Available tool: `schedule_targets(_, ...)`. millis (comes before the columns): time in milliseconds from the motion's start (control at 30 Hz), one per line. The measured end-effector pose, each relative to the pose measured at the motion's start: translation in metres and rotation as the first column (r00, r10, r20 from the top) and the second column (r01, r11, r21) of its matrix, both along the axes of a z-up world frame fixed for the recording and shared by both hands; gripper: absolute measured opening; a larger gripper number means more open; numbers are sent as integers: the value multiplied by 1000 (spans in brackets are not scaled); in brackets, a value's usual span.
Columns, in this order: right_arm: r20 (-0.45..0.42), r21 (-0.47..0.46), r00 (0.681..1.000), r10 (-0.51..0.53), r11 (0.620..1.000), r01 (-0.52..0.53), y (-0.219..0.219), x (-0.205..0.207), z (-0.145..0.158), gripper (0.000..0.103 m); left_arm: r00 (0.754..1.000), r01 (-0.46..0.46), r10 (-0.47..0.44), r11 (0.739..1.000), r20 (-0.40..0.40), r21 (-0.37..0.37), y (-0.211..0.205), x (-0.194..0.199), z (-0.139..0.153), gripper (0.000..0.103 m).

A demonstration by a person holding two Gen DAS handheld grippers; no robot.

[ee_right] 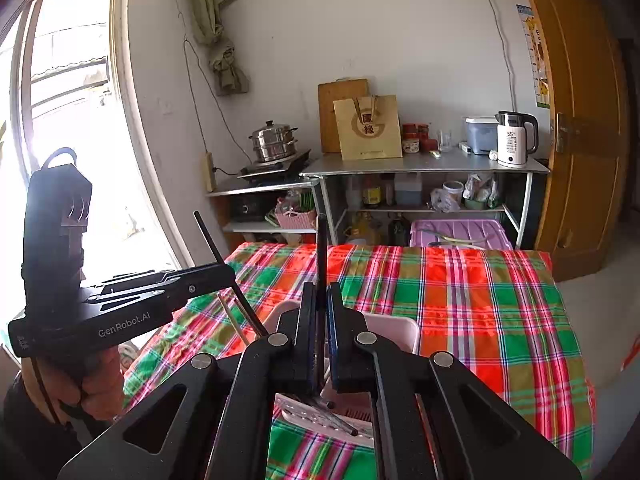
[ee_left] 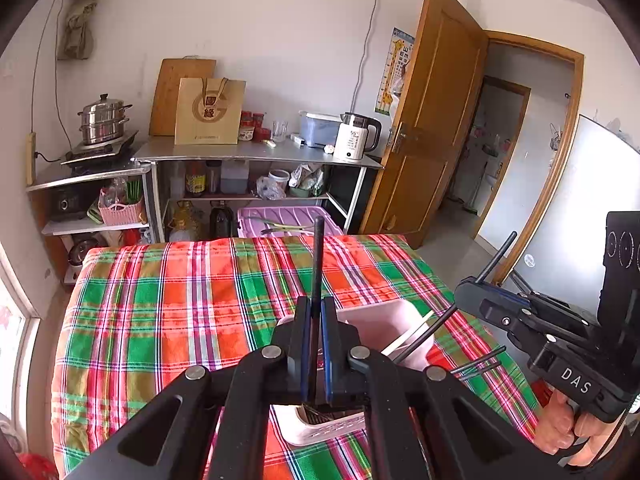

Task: Organize utensils
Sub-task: 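Open the left tool over the pink basket while the right tool releases its black chopstick in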

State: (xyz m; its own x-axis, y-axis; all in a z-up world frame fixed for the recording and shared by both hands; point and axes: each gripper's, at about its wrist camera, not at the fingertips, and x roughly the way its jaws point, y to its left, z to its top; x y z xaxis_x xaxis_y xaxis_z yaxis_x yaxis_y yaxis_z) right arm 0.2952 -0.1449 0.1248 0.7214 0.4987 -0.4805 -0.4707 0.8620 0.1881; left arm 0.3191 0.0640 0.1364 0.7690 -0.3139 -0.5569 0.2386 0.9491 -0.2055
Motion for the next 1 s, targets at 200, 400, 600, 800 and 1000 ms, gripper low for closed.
schedule_targets(200,-60,-24,998,21,999,-22,4,4,-14,5,1000,6,-5,1000,-28,24,-2,1,-15,5)
schedule_targets(400,-41,-23,999,21,1000,-22,-2,-5,-8,11,1000,-3,3,999,-21,33,-2,-6,-12,6)
schedule_targets(600,3,0,1000,1,1000,-1,-17,-24,10,16,999,-30,30,1000,28,5,6,-29,7,17)
schedule_targets(800,52,32,999,-14,999,13,-39,-57,22,17,995,-45,47,999,85,-28,16,-68,23,19)
schedule_targets(1000,91,35,995,-33,999,30,-60,-95,19,17,990,-66,68,998,124,-23,16,-118,16,19)
